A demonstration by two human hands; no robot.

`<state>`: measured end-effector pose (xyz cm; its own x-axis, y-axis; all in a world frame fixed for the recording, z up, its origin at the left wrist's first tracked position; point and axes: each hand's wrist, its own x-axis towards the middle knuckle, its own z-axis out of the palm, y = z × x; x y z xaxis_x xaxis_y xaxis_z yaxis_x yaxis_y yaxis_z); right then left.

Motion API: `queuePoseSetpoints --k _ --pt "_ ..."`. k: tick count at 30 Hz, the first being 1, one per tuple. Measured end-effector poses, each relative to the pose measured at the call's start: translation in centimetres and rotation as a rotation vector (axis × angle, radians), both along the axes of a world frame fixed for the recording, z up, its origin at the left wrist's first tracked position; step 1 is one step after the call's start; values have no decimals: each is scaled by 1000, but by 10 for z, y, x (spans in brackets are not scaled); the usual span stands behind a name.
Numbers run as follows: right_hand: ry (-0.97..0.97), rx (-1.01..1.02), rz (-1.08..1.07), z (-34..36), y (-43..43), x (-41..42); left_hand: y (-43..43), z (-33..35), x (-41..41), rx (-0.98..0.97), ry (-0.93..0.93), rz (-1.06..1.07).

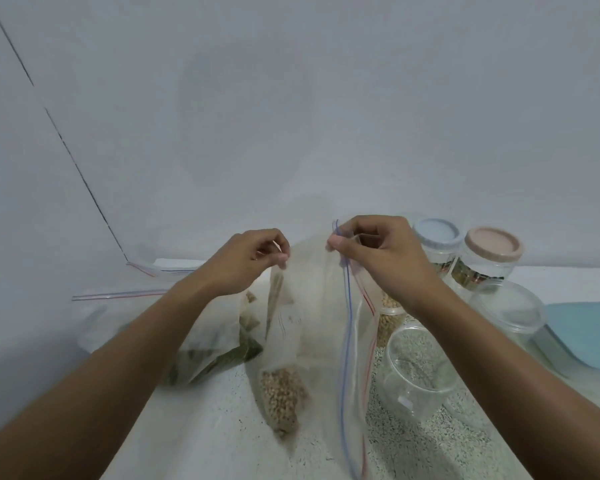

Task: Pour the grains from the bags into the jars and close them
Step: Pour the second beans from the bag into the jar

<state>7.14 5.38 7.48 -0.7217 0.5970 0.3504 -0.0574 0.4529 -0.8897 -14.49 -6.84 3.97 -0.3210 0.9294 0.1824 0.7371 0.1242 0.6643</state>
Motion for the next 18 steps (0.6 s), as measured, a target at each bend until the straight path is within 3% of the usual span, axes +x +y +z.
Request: queuePoseSetpoints --k 11,18 --pt "83 38 6 20 -6 -2 -16 41 -11 60 111 -10" --pt "119 10 -10 18 2 -5 -17 42 -14 138 67 -2"
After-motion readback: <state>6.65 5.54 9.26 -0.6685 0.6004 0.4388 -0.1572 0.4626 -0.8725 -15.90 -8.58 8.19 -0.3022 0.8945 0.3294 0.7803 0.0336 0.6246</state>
